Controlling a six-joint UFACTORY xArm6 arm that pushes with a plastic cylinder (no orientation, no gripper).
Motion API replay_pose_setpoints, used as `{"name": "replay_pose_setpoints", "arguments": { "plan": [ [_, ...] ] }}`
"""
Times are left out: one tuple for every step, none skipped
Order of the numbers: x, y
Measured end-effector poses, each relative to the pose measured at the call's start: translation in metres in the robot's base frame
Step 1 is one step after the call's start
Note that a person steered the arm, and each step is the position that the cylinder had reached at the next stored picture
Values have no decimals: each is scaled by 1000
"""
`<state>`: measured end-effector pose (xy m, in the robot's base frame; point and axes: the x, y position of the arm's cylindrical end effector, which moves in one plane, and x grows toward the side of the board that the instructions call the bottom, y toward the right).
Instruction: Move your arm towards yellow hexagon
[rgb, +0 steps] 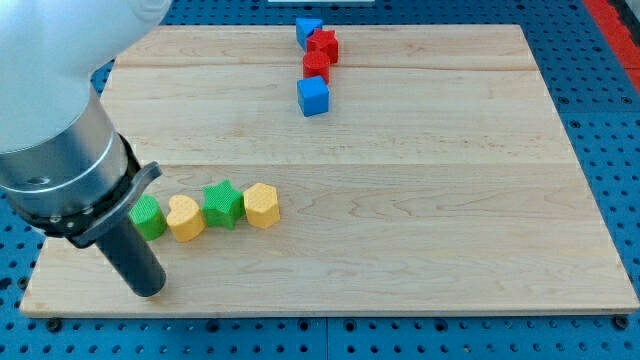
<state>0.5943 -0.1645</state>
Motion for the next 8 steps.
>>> {"name": "replay_pose_setpoints", "arguments": {
  "plan": [
    [0,2],
    [0,26],
    [-1,32],
    [-8,67],
    [-9,115],
    [-9,120],
    [-9,120],
    [-30,111]
  ]
}}
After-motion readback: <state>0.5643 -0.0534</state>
